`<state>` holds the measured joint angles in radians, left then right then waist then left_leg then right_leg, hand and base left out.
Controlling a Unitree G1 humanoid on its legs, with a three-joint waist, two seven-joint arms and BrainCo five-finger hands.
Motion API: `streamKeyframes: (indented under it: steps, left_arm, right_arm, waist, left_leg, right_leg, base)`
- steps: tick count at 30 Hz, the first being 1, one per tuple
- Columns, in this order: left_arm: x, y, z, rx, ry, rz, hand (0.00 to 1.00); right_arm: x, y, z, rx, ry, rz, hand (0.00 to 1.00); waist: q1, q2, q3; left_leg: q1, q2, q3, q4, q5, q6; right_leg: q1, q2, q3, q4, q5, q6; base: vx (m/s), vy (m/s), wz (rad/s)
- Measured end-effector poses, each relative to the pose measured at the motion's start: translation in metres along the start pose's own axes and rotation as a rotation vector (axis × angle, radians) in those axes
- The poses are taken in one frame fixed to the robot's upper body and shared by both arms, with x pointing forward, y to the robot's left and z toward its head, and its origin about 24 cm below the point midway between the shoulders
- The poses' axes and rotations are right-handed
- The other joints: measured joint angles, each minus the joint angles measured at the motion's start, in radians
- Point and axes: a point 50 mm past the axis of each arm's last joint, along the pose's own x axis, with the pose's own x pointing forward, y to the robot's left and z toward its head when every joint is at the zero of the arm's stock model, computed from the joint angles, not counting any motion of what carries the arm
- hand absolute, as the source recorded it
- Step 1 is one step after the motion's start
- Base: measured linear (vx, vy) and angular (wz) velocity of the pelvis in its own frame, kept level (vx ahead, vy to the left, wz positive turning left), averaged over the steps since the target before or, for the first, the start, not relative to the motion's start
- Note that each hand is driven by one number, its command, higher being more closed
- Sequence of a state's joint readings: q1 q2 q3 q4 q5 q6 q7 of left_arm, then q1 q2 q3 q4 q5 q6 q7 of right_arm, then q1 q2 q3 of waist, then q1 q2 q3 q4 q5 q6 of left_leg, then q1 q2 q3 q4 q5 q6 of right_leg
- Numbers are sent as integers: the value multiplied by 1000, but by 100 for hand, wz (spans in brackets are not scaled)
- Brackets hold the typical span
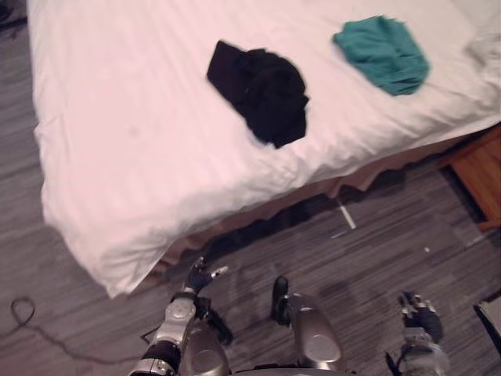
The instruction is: Tidy the bed and pick cloth on bed and put in laundry
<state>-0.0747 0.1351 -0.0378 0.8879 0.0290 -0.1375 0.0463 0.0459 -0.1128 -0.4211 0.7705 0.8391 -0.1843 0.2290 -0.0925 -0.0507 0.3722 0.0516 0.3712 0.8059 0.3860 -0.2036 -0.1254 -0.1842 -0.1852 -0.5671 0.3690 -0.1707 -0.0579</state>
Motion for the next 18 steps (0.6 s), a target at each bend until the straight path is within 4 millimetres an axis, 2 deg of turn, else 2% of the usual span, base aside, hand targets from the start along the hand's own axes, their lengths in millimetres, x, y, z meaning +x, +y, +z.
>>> streamKeyframes:
  steps: [1, 2, 3, 5, 6, 7, 8, 9, 10, 11, 12, 13, 14, 15, 16, 17, 18]
  left_arm:
    - [-5, 3, -17, 8, 65, 15, 0]
    - [-8, 4, -25, 9, 99, 26, 0]
    - [-11, 3, -38, 15, 166, 34, 0]
    - [-12, -1, -42, 27, 188, 32, 0]
    - [-13, -5, -44, 26, 192, 21, 0]
    - [-13, -5, -43, 24, 186, 21, 0]
    - [-16, -4, -47, 24, 187, 25, 0]
    - [-19, -2, -52, 21, 197, 29, 0]
    - [-26, -2, -62, -5, 215, 38, 0]
    - [-25, -1, -59, -56, 192, 53, 0]
    - [-23, 0, -54, -53, 169, 55, 0]
    - [-21, 3, -49, -49, 128, 58, 0]
    - [-22, 3, -48, -52, 113, 58, 0]
    - [-22, 3, -47, -54, 95, 57, 0]
    - [-22, 1, -47, -57, 87, 54, 0]
    - [-23, -2, -46, -65, 77, 49, 0]
    - [-23, -3, -46, -68, 76, 48, 0]
  right_arm:
    - [4, 14, -14, -43, 64, 59, 0]
    - [4, 21, -21, -68, 95, 93, 0]
    - [1, 31, -37, -109, 154, 147, 0]
    - [-6, 23, -44, -136, 189, 140, 0]
    - [-12, 13, -47, -178, 217, 117, 0]
    - [-16, 7, -51, -212, 244, 101, 0]
    - [-22, 2, -59, -280, 294, 93, 0]
    - [-24, 1, -62, -318, 318, 99, 0]
    - [-25, 4, -69, -388, 366, 130, 0]
    - [-24, 3, -72, -425, 388, 132, 0]
    - [-25, -1, -72, -442, 401, 122, 0]
    - [-28, -5, -76, -488, 427, 131, 0]
    - [-30, -5, -78, -517, 441, 142, 0]
    - [-30, -7, -77, -556, 447, 149, 0]
    - [-30, -7, -77, -572, 448, 154, 0]
    - [-29, -6, -76, -606, 446, 169, 0]
    - [-29, -6, -76, -608, 444, 171, 0]
  waist:
    - [2, -3, -4]
    - [5, -1, -9]
    - [-1, 6, -14]
    - [-7, 27, -24]
    - [-10, 42, -35]
    - [-8, 42, -41]
    - [-1, 47, -56]
    - [3, 54, -68]
    - [23, 68, -78]
    - [49, 70, -76]
    - [65, 66, -76]
    - [80, 61, -74]
    - [80, 51, -67]
    - [79, 57, -69]
    - [80, 60, -71]
    - [80, 72, -77]
    - [80, 76, -79]
  left_leg:
    - [59, 18, 81, 16, -18, -16]
    - [87, 29, 123, 33, -32, -27]
    - [140, 53, 191, 75, -45, -29]
    - [206, 68, 205, 118, -43, -26]
    - [211, 94, 151, 196, -25, 20]
    - [198, 110, 83, 269, 6, 100]
    - [137, 132, -70, 408, 106, 264]
    - [74, 134, -184, 491, 205, 307]
    - [-61, 73, -435, 665, 204, 222]
    - [-162, -11, -550, 765, 68, 139]
    - [-206, -55, -589, 774, 24, 124]
    - [-256, -126, -620, 686, -32, 117]
    - [-278, -163, -623, 567, -43, 112]
    - [-299, -203, -642, 383, -50, 87]
    - [-310, -221, -658, 291, -44, 76]
    - [-338, -248, -693, 108, -19, 37]
    - [-341, -253, -705, 58, -11, 33]
  right_leg:
    - [28, -31, -104, 18, 6, -11]
    - [34, -42, -143, 37, 15, -12]
    - [25, -36, -173, 85, 1, -27]
    - [20, -4, -110, 114, -39, -27]
    - [20, 20, -58, 137, -65, -30]
    - [22, 38, -20, 146, -80, -33]
    - [26, 78, 47, 138, -92, -46]
    - [28, 109, 96, 114, -92, -49]
    - [27, 169, 223, 79, -91, -66]
    - [27, 189, 310, 71, -88, -75]
    - [34, 194, 352, 69, -87, -74]
    - [73, 203, 440, 51, -77, -55]
    - [98, 204, 493, 39, -81, -43]
    - [118, 202, 552, 24, -87, -30]
    - [122, 202, 582, 19, -92, -21]
    - [138, 205, 640, 16, -126, -8]
    - [149, 206, 656, 18, -140, 2]
  base:
    - [142, 29, -189]
    - [154, -46, -237]
    - [204, -105, -198]
    - [185, -120, -185]
    - [193, -108, -157]
    - [193, -124, -170]
    - [172, -130, -159]
    - [249, -77, -247]
    - [298, -1, -276]
    - [298, 57, -279]
    - [270, 99, -247]
    - [316, 112, -194]
    - [325, 128, -203]
    - [308, 184, -137]
    - [311, 250, -152]
    - [335, 281, -114]
    - [401, 322, -117]
